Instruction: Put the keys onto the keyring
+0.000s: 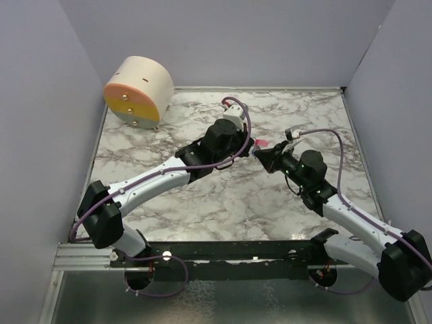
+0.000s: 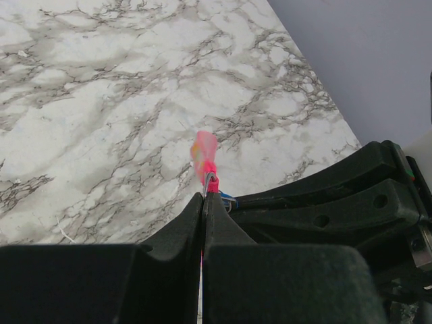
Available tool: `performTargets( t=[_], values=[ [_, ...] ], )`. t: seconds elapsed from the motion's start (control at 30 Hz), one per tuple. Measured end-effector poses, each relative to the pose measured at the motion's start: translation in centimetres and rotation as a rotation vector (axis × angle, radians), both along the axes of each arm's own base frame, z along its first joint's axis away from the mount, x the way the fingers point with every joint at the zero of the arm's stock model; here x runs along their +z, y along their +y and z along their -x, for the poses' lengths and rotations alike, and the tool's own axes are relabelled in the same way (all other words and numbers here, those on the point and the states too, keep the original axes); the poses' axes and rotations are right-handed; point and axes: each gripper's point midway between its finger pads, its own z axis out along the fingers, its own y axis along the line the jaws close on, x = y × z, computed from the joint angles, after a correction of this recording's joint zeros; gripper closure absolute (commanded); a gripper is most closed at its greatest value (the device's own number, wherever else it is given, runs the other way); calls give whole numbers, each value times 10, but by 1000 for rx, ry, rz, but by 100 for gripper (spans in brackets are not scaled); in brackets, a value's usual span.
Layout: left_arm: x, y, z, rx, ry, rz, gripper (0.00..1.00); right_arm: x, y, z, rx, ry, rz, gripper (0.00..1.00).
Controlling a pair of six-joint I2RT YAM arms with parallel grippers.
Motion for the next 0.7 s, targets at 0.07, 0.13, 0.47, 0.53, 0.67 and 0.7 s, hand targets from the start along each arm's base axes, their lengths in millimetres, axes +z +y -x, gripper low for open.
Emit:
performTargets(
  t=[0.07, 0.13, 0.47, 0.53, 0.67, 0.7],
  values=[
    [-1, 0, 0, 1, 2, -3, 100, 1, -4, 0, -20, -1, 3, 99],
    [-1, 0, 1, -2, 2, -5, 100, 3, -7, -1, -36, -3, 5, 99],
    [-9, 0, 10, -50, 31, -45, 100, 2, -11, -4, -60, -5, 31, 99],
    [-6, -1, 11, -67, 32, -45, 100, 3, -11, -4, -60, -10, 35, 99],
    [-5, -3, 14, -97, 39, -52, 100, 3, -12, -4, -58, -17, 45, 99],
    [-6, -4, 15, -105, 43, -57, 100, 3, -12, -4, -58, -19, 47, 99]
  ],
)
